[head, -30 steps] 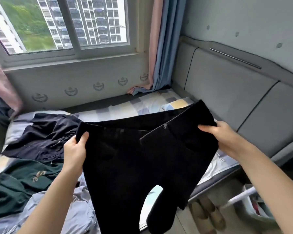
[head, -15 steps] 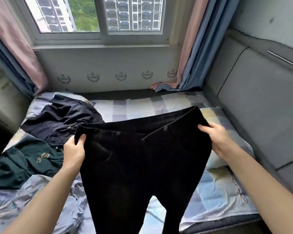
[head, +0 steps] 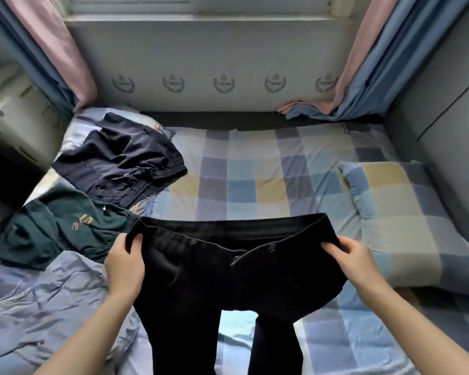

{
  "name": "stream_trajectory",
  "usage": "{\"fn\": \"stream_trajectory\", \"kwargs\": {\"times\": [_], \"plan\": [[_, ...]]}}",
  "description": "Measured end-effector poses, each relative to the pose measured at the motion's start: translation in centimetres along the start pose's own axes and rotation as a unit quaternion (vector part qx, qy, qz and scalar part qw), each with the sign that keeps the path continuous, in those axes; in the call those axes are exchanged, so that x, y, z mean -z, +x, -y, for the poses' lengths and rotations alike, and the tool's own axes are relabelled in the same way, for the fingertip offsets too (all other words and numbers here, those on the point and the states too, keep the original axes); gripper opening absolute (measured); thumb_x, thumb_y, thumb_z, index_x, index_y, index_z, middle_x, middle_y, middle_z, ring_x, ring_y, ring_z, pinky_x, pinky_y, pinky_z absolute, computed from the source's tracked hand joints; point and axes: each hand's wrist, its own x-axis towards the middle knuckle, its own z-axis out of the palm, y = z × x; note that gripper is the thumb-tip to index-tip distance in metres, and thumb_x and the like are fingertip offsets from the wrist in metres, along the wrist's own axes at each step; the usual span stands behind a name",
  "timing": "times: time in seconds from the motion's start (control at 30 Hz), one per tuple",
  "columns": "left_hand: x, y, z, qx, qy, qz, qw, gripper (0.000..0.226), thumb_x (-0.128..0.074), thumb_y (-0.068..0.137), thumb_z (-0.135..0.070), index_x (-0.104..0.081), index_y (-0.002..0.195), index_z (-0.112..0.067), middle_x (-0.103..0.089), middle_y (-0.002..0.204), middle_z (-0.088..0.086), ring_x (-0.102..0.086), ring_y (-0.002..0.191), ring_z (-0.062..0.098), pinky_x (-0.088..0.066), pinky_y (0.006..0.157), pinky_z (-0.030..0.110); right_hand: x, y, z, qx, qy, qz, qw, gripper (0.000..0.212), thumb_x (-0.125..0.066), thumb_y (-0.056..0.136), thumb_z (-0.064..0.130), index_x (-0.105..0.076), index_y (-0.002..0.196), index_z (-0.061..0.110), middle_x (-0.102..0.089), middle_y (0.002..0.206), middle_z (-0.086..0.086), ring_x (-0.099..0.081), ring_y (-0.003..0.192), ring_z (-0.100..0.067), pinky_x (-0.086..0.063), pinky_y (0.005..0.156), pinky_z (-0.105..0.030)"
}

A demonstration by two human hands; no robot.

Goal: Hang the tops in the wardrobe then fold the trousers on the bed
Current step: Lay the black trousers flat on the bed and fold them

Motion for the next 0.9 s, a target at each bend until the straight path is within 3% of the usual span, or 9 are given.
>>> {"fn": "stream_trajectory", "kwargs": {"times": [0.13, 0.23, 0.3, 0.37, 0.43, 0.53, 0.7, 0.8, 0.9], "plan": [[-5.5, 9.0, -3.7, -0.089, 0.014, -0.048, 0.995, 0.023, -0.051, 0.100, -0.022, -0.058, 0.096, -0.001, -0.061, 0.089, 0.017, -0.051, 0.083, 0.034, -0.029, 0.071, 0.037, -2.7, 9.5, 2.0, 0.049, 0.006, -0.069, 0.996, 0.026, -0.066, 0.087, 0.018, -0.062, 0.075, -0.005, -0.056, 0.067, -0.009, -0.048, 0.068, -0.016, -0.035, 0.062, -0.034], [-13.0, 19.2, -6.6, -0.114, 0.004, -0.058, 0.992, 0.032, -0.049, 0.099, -0.024, -0.058, 0.116, 0.002, -0.061, 0.117, 0.027, -0.054, 0.109, 0.042, -0.036, 0.090, 0.040, -6.2, 20.6, 4.9, 0.100, -0.039, -0.140, 0.984, 0.031, -0.059, 0.084, 0.032, -0.052, 0.068, 0.007, -0.051, 0.066, -0.007, -0.051, 0.069, -0.021, -0.035, 0.062, -0.034], [-17.6, 24.6, -7.6, -0.115, 0.030, -0.023, 0.993, 0.049, -0.047, 0.100, -0.031, -0.041, 0.143, -0.010, -0.049, 0.138, 0.024, -0.044, 0.129, 0.036, -0.030, 0.106, 0.039, -9.1, 26.9, 6.0, 0.134, -0.099, -0.153, 0.974, 0.020, -0.054, 0.092, 0.029, -0.060, 0.096, 0.011, -0.062, 0.095, -0.014, -0.058, 0.098, -0.029, -0.041, 0.076, -0.034], [-22.6, 26.6, -6.0, -0.092, 0.141, 0.030, 0.985, 0.073, -0.048, 0.098, -0.037, -0.007, 0.156, -0.020, -0.024, 0.156, 0.019, -0.021, 0.145, 0.030, -0.014, 0.116, 0.046, -12.4, 31.4, 3.8, 0.106, -0.192, -0.152, 0.964, 0.048, -0.051, 0.096, 0.029, -0.042, 0.134, 0.001, -0.049, 0.136, -0.020, -0.043, 0.129, -0.034, -0.036, 0.098, -0.035], [-26.8, 25.3, -1.1, -0.098, 0.240, 0.097, 0.961, 0.082, -0.051, 0.098, -0.034, 0.006, 0.156, -0.022, -0.006, 0.163, 0.009, -0.003, 0.150, 0.026, -0.007, 0.118, 0.052, -16.0, 32.8, -1.2, 0.061, -0.236, -0.118, 0.963, 0.051, -0.049, 0.097, 0.028, -0.037, 0.137, -0.002, -0.043, 0.142, -0.022, -0.038, 0.132, -0.036, -0.034, 0.102, -0.036], [-30.1, 19.1, 9.4, -0.101, 0.303, 0.247, 0.915, 0.077, -0.051, 0.098, -0.032, -0.001, 0.156, -0.023, 0.000, 0.164, 0.001, 0.003, 0.150, 0.027, -0.011, 0.118, 0.054, -20.5, 31.0, -11.6, -0.006, -0.263, -0.011, 0.965, 0.047, -0.046, 0.099, 0.030, -0.041, 0.136, 0.002, -0.046, 0.140, -0.019, -0.038, 0.132, -0.035, -0.035, 0.098, -0.035], [-32.1, 8.0, 22.8, -0.072, 0.300, 0.382, 0.871, 0.058, -0.052, 0.098, -0.024, -0.032, 0.150, -0.013, -0.022, 0.160, 0.007, -0.015, 0.148, 0.029, -0.022, 0.118, 0.041, -20.7, 26.5, -25.8, -0.128, -0.274, -0.005, 0.953, 0.030, -0.044, 0.097, 0.009, -0.053, 0.123, -0.003, -0.056, 0.126, -0.024, -0.048, 0.120, -0.040, -0.038, 0.093, -0.035], [-32.9, 1.2, 25.7, -0.029, 0.209, 0.385, 0.898, 0.029, -0.053, 0.093, -0.013, -0.065, 0.120, -0.012, -0.059, 0.127, 0.008, -0.053, 0.118, 0.023, -0.041, 0.098, 0.028, -19.1, 23.2, -33.8, -0.220, -0.268, 0.022, 0.938, 0.026, -0.050, 0.089, -0.002, -0.063, 0.111, 0.001, -0.059, 0.121, -0.026, -0.055, 0.114, -0.040, -0.043, 0.095, -0.039], [-34.3, -5.1, 26.8, 0.078, 0.127, 0.466, 0.872, 0.017, -0.055, 0.091, -0.015, -0.071, 0.095, -0.017, -0.070, 0.095, 0.001, -0.064, 0.093, 0.016, -0.046, 0.076, 0.022, -18.9, 18.8, -39.1, -0.301, -0.191, 0.095, 0.929, 0.025, -0.049, 0.091, -0.002, -0.053, 0.071, 0.012, -0.060, 0.087, -0.021, -0.057, 0.070, -0.026, -0.048, 0.066, -0.035]]}}
